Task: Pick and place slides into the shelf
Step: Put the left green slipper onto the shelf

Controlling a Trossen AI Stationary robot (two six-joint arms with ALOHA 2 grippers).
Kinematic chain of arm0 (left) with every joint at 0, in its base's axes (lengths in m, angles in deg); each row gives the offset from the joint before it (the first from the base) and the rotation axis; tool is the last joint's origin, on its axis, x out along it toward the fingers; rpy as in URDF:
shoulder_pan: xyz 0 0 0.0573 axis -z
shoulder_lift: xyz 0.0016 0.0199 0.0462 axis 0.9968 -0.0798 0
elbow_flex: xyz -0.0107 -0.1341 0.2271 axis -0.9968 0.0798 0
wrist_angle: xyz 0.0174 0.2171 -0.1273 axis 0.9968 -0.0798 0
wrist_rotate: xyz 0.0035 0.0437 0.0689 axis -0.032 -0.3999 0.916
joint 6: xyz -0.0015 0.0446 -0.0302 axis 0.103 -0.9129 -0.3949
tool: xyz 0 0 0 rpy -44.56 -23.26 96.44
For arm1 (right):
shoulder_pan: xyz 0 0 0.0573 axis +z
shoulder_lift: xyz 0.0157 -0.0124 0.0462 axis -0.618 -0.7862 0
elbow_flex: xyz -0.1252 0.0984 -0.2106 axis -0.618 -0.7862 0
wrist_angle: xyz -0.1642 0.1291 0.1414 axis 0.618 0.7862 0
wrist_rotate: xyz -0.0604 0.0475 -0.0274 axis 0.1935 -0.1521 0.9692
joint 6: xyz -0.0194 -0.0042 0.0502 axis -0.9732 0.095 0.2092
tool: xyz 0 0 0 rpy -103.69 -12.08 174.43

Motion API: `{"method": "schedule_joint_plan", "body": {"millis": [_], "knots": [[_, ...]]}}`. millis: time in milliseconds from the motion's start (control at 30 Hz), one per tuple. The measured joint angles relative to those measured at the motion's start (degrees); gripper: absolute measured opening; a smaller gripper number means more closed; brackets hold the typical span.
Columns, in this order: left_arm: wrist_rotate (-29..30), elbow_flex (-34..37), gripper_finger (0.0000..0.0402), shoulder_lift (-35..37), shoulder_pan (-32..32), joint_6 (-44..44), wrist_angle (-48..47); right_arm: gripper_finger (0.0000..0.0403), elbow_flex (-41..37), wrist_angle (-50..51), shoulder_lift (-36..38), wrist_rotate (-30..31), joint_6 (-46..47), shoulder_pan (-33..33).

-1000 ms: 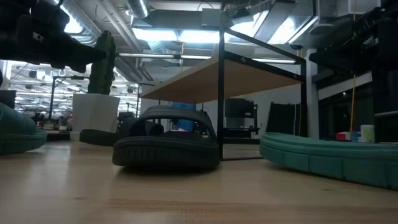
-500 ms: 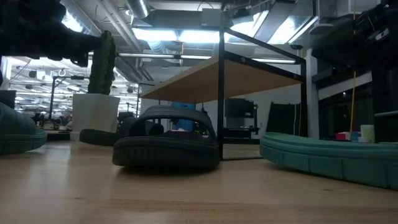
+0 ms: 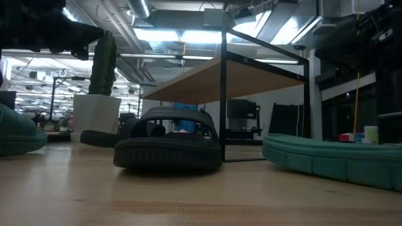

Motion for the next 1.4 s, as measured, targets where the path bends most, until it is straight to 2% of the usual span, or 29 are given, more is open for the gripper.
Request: {"method": "schedule_joint_plan", "body": {"millis": [167,333,533,733,1400], "knots": [[2.12,0.00,0.0000,0.00,0.02,1.71,-0.02,0.0002,1.49,0.40,-0.76,-0.02,-0.41,0.00],[3.61,0.00,0.0000,0.00,0.00,3.61,-0.20,0.0001,6.27,4.21,-4.91,-0.18,-1.99,0.00],[3.65,0.00,0.0000,0.00,0.00,4.45,-0.22,0.0001,9.97,5.41,-10.39,-5.42,-2.94,0.92],[3.68,0.00,0.0000,0.00,0.00,4.45,-0.22,0.0001,9.63,5.24,-13.05,-6.01,-1.81,3.60],[3.74,0.00,0.0000,0.00,0.00,4.43,-0.22,0.0002,9.61,4.60,-13.42,-6.01,-1.63,8.89]]}}
